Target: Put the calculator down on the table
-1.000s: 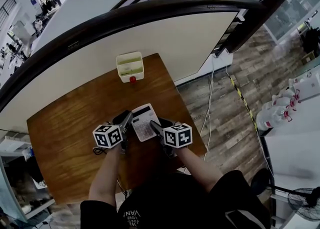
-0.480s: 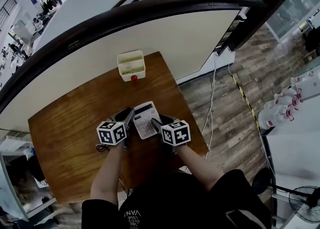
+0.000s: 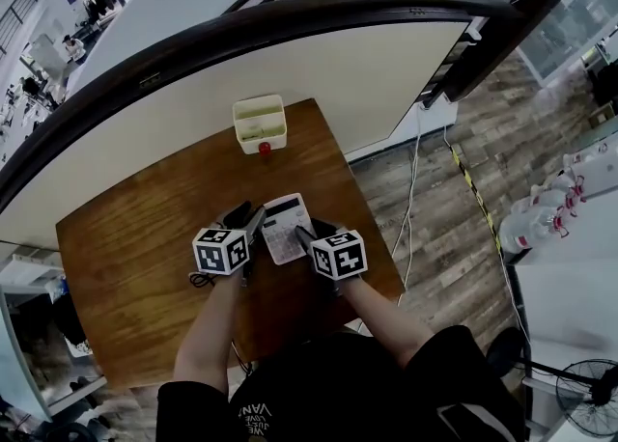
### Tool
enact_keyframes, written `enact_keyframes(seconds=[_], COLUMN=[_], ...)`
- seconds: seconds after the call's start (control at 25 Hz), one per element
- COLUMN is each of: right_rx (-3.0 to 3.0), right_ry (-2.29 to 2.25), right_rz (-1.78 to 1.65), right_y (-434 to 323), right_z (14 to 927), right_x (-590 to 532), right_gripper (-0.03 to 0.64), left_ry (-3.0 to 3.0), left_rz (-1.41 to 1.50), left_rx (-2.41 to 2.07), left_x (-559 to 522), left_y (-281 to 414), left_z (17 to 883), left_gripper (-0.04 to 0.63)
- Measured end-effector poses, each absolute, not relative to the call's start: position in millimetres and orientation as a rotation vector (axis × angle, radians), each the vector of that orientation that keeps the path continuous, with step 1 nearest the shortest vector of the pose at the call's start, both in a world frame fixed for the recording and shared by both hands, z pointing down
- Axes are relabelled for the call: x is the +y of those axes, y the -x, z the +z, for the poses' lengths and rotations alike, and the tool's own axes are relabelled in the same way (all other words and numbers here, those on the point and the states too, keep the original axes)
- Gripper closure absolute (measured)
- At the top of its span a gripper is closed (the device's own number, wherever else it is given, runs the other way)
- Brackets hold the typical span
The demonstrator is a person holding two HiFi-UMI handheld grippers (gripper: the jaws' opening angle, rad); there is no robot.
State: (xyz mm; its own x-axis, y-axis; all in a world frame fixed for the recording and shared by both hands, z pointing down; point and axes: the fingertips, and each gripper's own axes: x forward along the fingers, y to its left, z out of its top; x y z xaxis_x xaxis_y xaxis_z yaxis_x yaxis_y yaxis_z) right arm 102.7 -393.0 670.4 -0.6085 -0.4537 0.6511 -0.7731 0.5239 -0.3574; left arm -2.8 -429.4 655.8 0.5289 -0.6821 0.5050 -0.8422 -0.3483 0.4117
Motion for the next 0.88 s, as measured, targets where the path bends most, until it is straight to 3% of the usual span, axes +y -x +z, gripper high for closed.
enact_keyframes(seconds=[0.88], right_rx=[-2.373], right_ry=[-1.257], right_rz=[0.839], right_y=[-122.8], right_z=[612.2], right_x=[-367.9], right_gripper=[0.469], left_ry=[-2.152], left_rz=[0.24], left_rx=[-1.268], left_x=[-370.6], left_y=[23.6], left_z=[613.2], left_gripper=[0.422])
